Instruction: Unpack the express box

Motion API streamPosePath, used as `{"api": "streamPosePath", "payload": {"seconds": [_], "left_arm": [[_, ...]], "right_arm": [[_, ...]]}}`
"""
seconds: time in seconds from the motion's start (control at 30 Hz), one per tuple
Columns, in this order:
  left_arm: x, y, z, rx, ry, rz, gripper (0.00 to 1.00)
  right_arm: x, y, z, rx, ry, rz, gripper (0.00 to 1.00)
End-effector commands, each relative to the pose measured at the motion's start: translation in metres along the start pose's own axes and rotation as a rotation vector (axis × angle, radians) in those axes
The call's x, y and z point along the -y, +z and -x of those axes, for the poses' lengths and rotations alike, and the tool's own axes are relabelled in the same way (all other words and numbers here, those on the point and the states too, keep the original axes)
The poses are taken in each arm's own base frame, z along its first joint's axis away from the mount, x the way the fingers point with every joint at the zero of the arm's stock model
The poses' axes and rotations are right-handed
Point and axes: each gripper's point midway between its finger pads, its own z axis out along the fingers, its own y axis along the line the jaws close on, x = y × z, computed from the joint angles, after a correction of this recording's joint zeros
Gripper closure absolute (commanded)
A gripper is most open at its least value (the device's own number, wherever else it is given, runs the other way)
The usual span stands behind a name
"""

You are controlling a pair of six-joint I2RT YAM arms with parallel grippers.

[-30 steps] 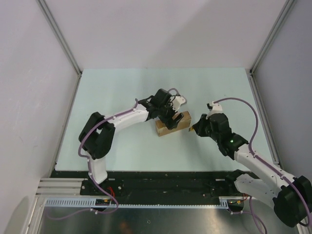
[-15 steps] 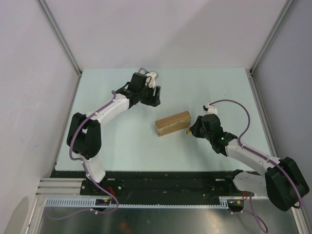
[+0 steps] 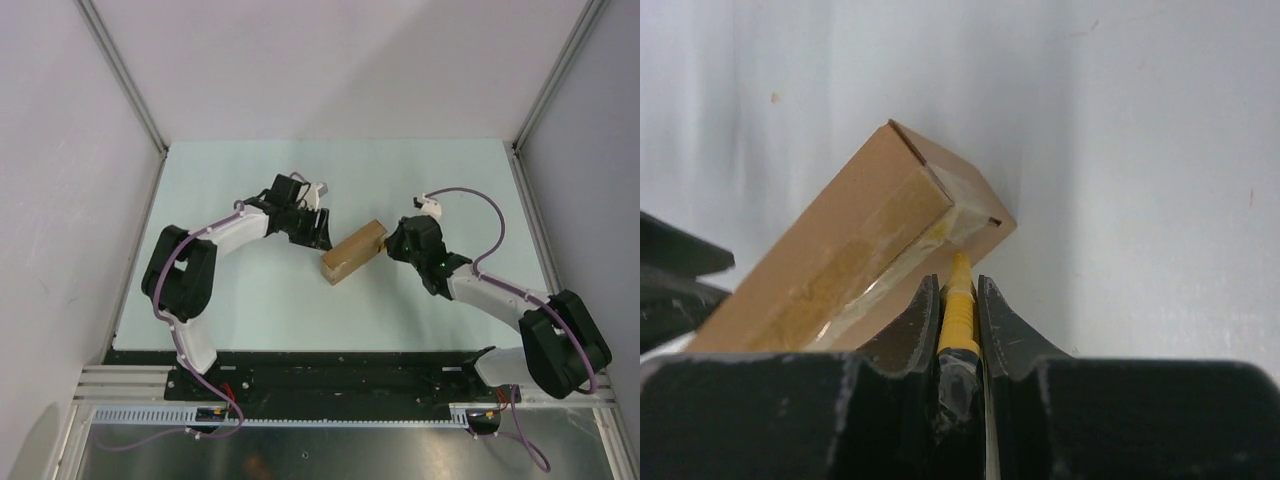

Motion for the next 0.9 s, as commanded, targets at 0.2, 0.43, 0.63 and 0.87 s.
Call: {"api": "streamPosePath", "payload": {"seconds": [0.2,0.43,0.63,0.87], "left_arm": [[0.010,0.002,-0.035,-0.067,0.049,-0.064,0.46],[0.044,-0.015,-0.047,-0.069,0.099,-0.179,0.40],[0.027,-0.025,-0.043,-0.024,0.137,-0.043,0.34],[-0.017,-0.057,-0.001,0.128,0.175,0.289,0.30]], "right_arm": [[-0.053,0.031,0.044,0.081,-0.020,0.161,1.00],[-0.104,0.042,0.026,-0.026,-0.071,0.416,1.00],[-0.117,0.046,0.025,-0.040,-0.092,0.454,1.00],[-0.106,0.035,0.059,0.021,-0.101,0.367,1.00]]}}
